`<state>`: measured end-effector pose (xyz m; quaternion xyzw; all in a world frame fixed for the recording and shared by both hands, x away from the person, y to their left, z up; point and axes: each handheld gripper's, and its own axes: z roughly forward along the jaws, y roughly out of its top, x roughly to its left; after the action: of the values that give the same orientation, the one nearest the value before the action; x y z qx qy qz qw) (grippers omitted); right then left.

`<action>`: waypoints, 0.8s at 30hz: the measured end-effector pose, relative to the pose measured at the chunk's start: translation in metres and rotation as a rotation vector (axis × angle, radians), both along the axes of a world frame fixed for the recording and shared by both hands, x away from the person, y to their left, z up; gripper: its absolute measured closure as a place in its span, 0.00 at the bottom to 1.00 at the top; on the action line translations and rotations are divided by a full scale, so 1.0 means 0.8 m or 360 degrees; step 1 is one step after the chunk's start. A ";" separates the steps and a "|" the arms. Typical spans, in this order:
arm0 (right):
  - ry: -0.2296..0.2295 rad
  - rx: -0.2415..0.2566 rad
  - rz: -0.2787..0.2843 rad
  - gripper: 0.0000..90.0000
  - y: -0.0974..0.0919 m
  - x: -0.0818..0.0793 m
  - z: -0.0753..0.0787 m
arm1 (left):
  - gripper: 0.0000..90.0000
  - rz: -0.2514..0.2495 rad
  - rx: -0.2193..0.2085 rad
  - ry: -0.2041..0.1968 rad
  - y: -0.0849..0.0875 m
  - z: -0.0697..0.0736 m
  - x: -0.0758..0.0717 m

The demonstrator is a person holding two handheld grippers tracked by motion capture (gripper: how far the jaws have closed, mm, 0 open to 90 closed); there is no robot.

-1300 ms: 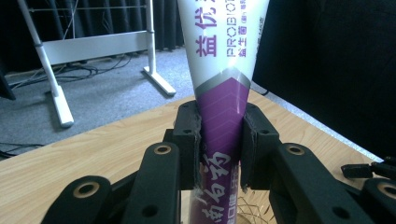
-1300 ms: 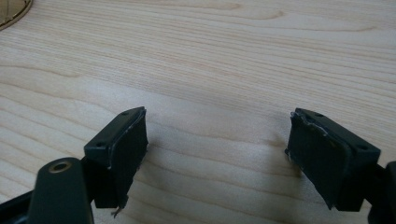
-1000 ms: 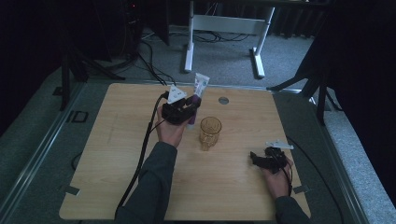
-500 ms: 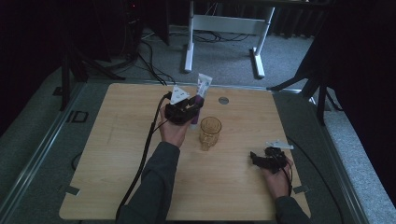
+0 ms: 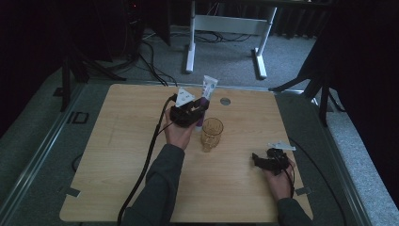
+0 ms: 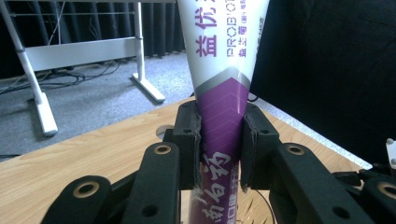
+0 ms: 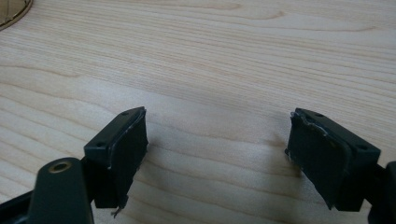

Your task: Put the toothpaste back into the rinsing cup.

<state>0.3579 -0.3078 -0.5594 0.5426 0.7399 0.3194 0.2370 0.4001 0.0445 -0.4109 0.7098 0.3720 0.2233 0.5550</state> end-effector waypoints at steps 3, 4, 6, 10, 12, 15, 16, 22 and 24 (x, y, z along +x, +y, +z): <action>0.0000 0.0000 0.0000 0.22 0.000 0.000 0.000 | 0.79 -0.0005 -0.0005 -0.0003 -0.002 0.000 0.000; 0.0000 -0.0001 0.0000 0.22 0.000 0.000 0.000 | 0.79 -0.0007 -0.0005 -0.0006 -0.002 0.000 0.000; 0.0000 0.0000 0.0000 0.22 0.000 0.000 0.000 | 0.79 -0.0008 -0.0015 -0.0013 -0.004 0.000 0.001; 0.0000 0.0000 0.0000 0.22 0.000 0.000 0.000 | 0.79 -0.0011 -0.0012 -0.0019 -0.006 0.001 0.002; 0.0000 0.0000 0.0000 0.22 0.000 0.000 0.000 | 0.79 -0.0007 -0.0024 -0.0019 -0.007 0.000 0.003; 0.0000 0.0000 0.0000 0.22 0.000 0.000 0.000 | 0.79 -0.0003 -0.0032 -0.0017 -0.008 -0.001 0.004; 0.0000 0.0000 0.0000 0.22 0.000 0.000 0.000 | 0.79 0.0001 -0.0041 -0.0012 -0.009 -0.001 0.004; 0.0000 0.0000 0.0000 0.22 0.000 0.000 0.000 | 0.79 0.0010 -0.0052 -0.0006 -0.013 -0.004 0.005; 0.0001 0.0000 0.0000 0.22 0.000 0.000 0.000 | 0.79 0.0012 -0.0061 -0.0009 -0.017 -0.005 0.006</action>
<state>0.3578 -0.3078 -0.5593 0.5428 0.7398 0.3193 0.2369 0.4048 0.0310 -0.4146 0.6971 0.3772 0.2202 0.5686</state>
